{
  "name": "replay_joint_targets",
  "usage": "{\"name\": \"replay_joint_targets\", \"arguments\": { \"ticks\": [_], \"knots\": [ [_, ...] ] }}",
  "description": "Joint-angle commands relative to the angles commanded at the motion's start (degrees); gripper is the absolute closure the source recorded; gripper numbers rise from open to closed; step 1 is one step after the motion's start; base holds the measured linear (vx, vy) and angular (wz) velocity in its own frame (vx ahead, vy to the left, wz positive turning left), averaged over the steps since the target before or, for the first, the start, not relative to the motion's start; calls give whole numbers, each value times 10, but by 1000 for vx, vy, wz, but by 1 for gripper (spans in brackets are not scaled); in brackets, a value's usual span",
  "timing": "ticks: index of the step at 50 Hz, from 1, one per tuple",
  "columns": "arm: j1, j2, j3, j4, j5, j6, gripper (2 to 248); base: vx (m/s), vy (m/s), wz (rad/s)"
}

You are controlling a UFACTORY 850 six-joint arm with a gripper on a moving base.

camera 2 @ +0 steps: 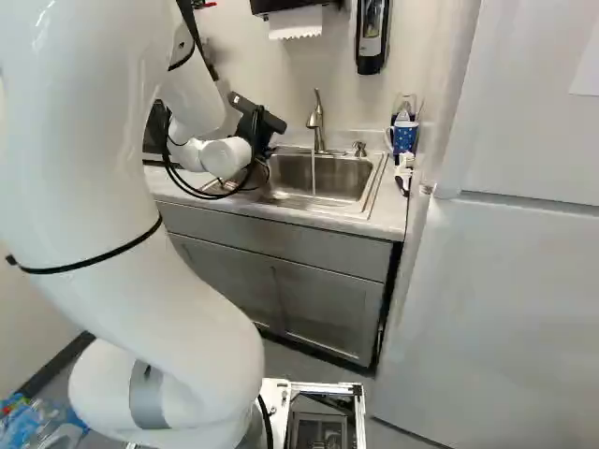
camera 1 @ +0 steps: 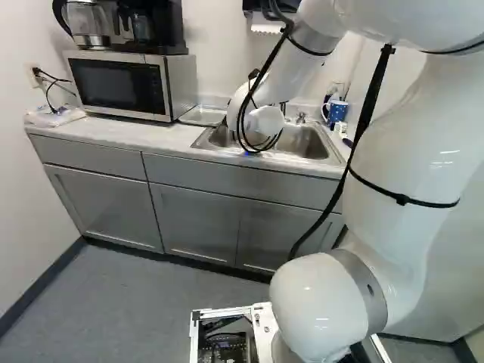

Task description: Rinse the cup and place it in the tray

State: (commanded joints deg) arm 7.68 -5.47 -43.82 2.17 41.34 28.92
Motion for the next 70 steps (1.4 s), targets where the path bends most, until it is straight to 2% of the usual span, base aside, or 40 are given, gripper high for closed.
{"name": "replay_joint_targets", "arguments": {
  "ticks": [59, 70],
  "knots": [
    [0, 0, 0, 0, 0, -357, 129, 0, 0, 0],
    [0, 0, 0, 0, 0, -362, 129, 0, 0, 0]
  ]
}}
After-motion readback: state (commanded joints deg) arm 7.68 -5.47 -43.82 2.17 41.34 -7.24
